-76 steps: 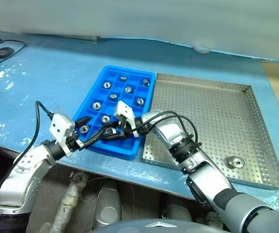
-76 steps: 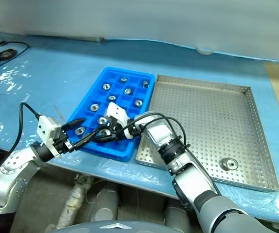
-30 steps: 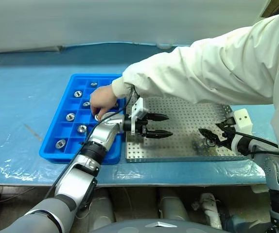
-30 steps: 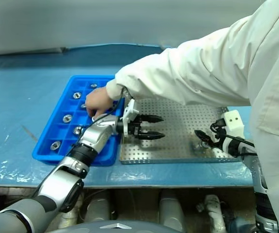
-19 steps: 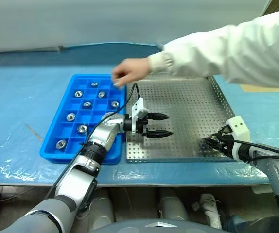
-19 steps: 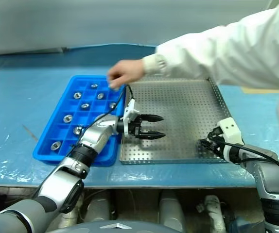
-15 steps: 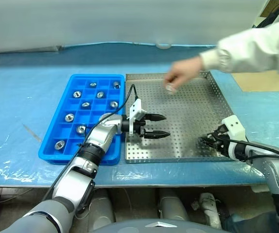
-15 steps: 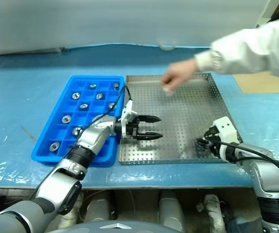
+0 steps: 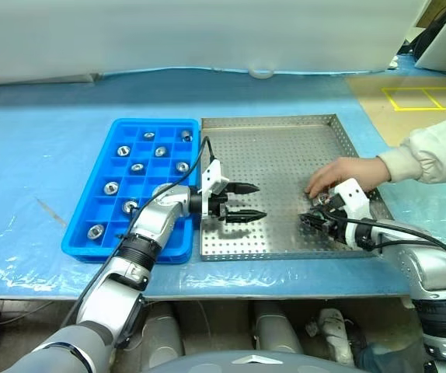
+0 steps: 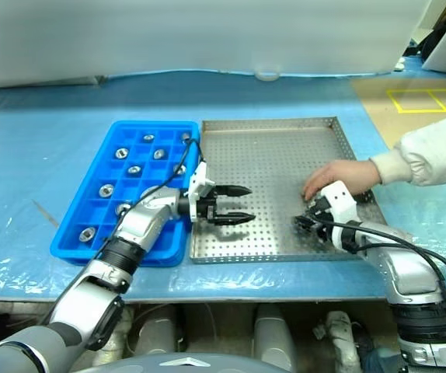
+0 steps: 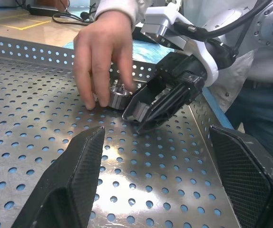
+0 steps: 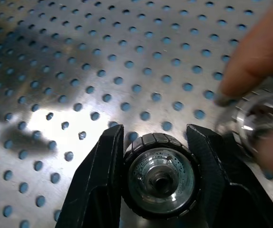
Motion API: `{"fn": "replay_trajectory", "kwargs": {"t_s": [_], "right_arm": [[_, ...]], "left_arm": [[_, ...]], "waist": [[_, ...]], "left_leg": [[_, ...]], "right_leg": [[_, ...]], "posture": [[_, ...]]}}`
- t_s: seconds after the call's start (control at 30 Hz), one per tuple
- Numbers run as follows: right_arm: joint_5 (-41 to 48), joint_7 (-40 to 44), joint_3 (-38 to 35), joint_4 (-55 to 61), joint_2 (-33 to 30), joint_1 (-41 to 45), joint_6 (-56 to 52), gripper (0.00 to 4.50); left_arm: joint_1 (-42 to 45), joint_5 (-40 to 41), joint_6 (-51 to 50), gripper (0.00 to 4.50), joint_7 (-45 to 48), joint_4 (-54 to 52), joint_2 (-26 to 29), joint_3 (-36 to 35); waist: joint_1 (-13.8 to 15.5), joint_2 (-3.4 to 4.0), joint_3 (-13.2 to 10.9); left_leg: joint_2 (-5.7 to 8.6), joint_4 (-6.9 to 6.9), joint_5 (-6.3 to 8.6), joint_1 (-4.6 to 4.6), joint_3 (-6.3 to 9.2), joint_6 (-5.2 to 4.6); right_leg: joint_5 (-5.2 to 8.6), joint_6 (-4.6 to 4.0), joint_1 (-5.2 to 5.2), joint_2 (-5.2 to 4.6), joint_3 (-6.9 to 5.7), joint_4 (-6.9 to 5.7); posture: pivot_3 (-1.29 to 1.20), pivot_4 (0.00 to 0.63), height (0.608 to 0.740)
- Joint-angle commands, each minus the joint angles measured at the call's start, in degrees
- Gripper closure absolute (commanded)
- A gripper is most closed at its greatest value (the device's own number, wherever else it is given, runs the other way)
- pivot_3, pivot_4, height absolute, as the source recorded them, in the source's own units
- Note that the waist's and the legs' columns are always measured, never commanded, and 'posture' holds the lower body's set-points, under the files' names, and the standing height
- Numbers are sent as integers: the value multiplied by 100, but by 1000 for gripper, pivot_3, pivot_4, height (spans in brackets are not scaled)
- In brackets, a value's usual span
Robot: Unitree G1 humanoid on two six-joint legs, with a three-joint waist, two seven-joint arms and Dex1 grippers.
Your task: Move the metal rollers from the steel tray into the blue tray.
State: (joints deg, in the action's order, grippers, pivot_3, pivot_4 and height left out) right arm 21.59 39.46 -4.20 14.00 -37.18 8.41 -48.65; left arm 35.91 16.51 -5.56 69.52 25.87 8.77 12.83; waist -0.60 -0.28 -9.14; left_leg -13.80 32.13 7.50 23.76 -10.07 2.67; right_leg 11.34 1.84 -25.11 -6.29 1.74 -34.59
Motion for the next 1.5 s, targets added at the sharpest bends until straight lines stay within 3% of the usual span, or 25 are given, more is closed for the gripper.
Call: {"fn": "replay_trajectory", "kwargs": {"t_s": [0.03,0.27,0.7,0.93,1.27,1.5], "right_arm": [[315,303,265,378,207,271,155,2834],[304,241,626,-139,1072,1398,625,2834],[411,1658,1080,-2140,1841,3182,1436,2834],[65,2307,1409,-3699,2326,4222,2104,2834],[-533,2903,1632,-5310,2720,4857,2665,2834],[-989,2334,1451,-6229,2906,5123,3132,2834]], "left_arm": [[19,50,-11,792,-62,-252,108,-150],[-126,95,-45,792,-275,-497,360,-334],[-1605,824,-1040,792,-1637,-3055,786,-1261],[-2483,773,-958,792,-2517,-3850,947,-1806],[-3709,709,-890,792,-3310,-4844,970,-2018],[-3762,677,-941,792,-3416,-4922,1061,-1842]], "waist": [[-5,0,0],[39,1,-1],[426,0,-4],[804,0,-5],[1388,3,-7],[1791,9,-10]], "left_leg": [[0,-1,0,1,0,0],[-1,-2,-2,9,-2,3],[-6,-49,-15,7,1,24],[-7,-77,-25,8,10,41],[-20,-95,-31,44,63,52],[-20,-94,-41,43,107,69]], "right_leg": [[0,0,-1,0,0,1],[-2,-3,-14,0,-1,-7],[4,-15,-21,0,-20,-7],[8,-22,-27,0,-36,-9],[36,-49,-30,3,-104,-10],[35,-51,-14,4,-132,-25]], "posture": [[-284,150,740],[-187,150,740],[215,150,740],[408,150,740],[591,150,740],[592,150,740]]}}
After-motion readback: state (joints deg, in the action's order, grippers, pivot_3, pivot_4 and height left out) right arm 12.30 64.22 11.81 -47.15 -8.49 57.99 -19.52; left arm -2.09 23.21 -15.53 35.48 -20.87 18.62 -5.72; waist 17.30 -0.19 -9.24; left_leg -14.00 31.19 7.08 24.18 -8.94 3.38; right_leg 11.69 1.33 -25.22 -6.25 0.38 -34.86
